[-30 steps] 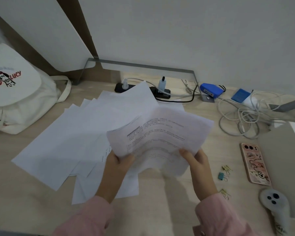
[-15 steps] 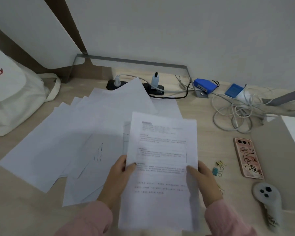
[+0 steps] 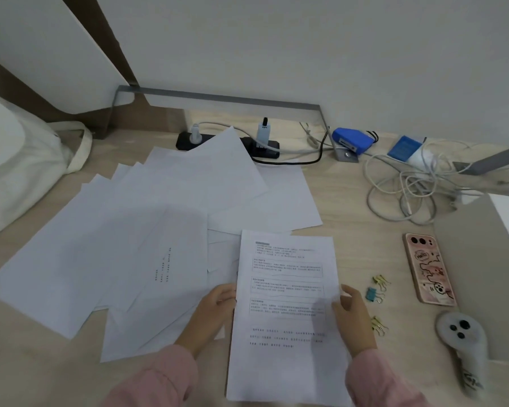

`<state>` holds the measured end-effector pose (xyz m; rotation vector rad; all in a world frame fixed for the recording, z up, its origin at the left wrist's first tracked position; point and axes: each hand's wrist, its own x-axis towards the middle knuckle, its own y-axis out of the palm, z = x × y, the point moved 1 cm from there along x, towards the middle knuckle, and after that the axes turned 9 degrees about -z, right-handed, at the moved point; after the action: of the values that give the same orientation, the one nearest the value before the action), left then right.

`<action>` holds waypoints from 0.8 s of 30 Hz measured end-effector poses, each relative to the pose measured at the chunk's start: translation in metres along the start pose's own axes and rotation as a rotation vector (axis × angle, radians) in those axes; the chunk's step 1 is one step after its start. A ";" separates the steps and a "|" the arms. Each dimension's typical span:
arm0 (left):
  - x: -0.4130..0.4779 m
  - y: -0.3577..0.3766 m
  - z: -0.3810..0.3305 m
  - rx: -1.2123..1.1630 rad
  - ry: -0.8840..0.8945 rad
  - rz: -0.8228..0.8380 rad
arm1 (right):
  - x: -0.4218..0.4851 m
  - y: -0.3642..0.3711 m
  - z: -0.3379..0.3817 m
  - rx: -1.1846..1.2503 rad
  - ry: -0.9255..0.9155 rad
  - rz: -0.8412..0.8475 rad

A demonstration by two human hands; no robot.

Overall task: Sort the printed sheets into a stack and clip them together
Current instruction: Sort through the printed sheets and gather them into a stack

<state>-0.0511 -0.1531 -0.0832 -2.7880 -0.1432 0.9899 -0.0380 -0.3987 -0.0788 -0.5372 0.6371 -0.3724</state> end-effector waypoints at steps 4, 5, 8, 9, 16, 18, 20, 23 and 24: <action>0.000 -0.033 0.004 -0.007 0.011 -0.104 | -0.001 0.013 0.023 -0.101 -0.151 0.010; -0.001 -0.044 0.005 -0.009 0.019 -0.138 | -0.002 0.021 0.032 -0.091 -0.175 0.049; -0.005 -0.080 0.010 0.025 0.073 -0.262 | -0.013 0.056 0.064 -0.073 -0.233 0.187; -0.006 -0.093 0.013 0.057 0.096 -0.309 | -0.018 0.070 0.074 -0.080 -0.266 0.232; 0.006 -0.183 0.037 0.510 0.157 -0.599 | -0.067 0.171 0.124 0.067 -0.103 0.649; 0.015 -0.201 0.042 0.658 0.152 -0.574 | -0.076 0.195 0.133 0.239 0.127 0.733; 0.027 -0.213 0.043 0.779 0.104 -0.496 | -0.081 0.214 0.136 0.394 0.318 0.742; 0.040 -0.223 0.039 0.931 0.037 -0.371 | -0.084 0.235 0.140 0.450 0.392 0.702; 0.043 -0.223 0.037 0.968 0.036 -0.348 | -0.083 0.241 0.140 0.445 0.381 0.693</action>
<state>-0.0476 0.0767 -0.0929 -1.8144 -0.0990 0.6602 0.0297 -0.1158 -0.0844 0.2005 1.0263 0.0525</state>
